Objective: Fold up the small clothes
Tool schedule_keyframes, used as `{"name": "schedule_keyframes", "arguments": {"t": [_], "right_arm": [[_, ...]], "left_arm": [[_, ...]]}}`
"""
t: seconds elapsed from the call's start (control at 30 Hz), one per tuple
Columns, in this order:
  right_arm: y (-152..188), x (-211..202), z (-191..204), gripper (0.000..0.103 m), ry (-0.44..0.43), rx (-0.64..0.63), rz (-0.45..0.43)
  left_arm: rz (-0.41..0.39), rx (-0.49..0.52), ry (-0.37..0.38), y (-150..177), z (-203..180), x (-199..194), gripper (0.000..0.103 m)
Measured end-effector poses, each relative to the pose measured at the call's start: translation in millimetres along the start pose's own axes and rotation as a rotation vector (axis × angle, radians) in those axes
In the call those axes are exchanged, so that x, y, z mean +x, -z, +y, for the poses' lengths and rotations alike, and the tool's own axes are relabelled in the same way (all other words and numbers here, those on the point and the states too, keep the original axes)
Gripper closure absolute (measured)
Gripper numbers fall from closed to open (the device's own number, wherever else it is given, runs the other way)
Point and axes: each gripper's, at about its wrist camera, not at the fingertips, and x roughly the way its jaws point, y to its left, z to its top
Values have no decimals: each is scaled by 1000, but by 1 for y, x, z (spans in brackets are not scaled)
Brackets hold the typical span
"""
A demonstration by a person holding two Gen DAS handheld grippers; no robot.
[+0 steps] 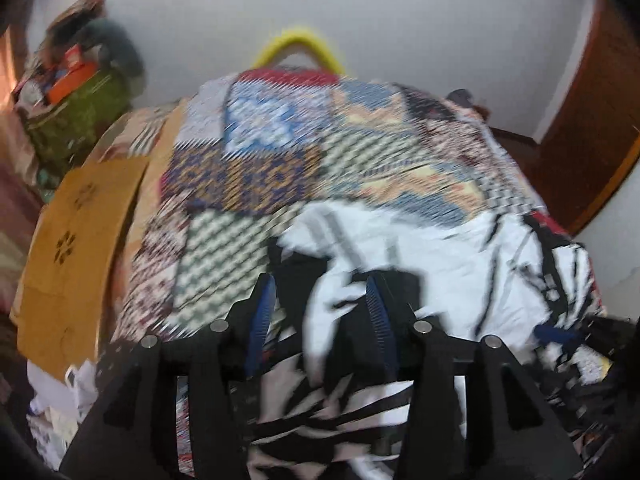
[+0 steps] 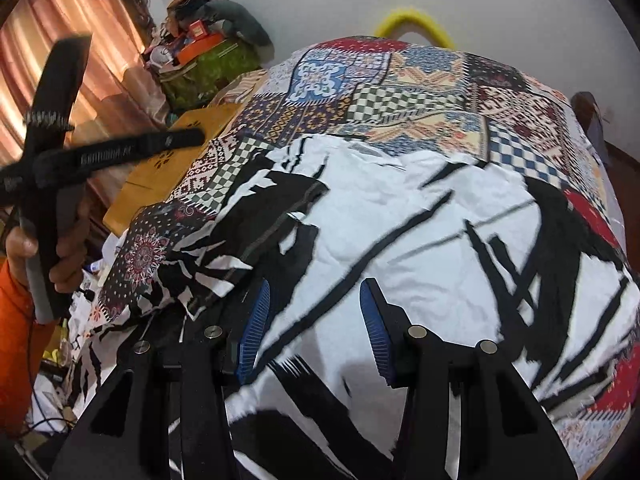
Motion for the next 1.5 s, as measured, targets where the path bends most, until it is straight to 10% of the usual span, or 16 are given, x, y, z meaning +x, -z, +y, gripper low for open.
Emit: {"name": "schedule_keyframes", "arguments": {"t": [0.23, 0.77, 1.0, 1.5], "right_arm": [[-32, 36, 29, 59, 8, -78, 41], [-87, 145, 57, 55, 71, -224, 182], [-72, 151, 64, 95, 87, -311, 163], [-82, 130, 40, 96, 144, -238, 89]], "left_arm": [[102, -97, -33, 43, 64, 32, 56], [144, -64, 73, 86, 57, 67, 52], [96, 4, 58, 95, 45, 62, 100], [123, -105, -39, 104, 75, 61, 102]]}}
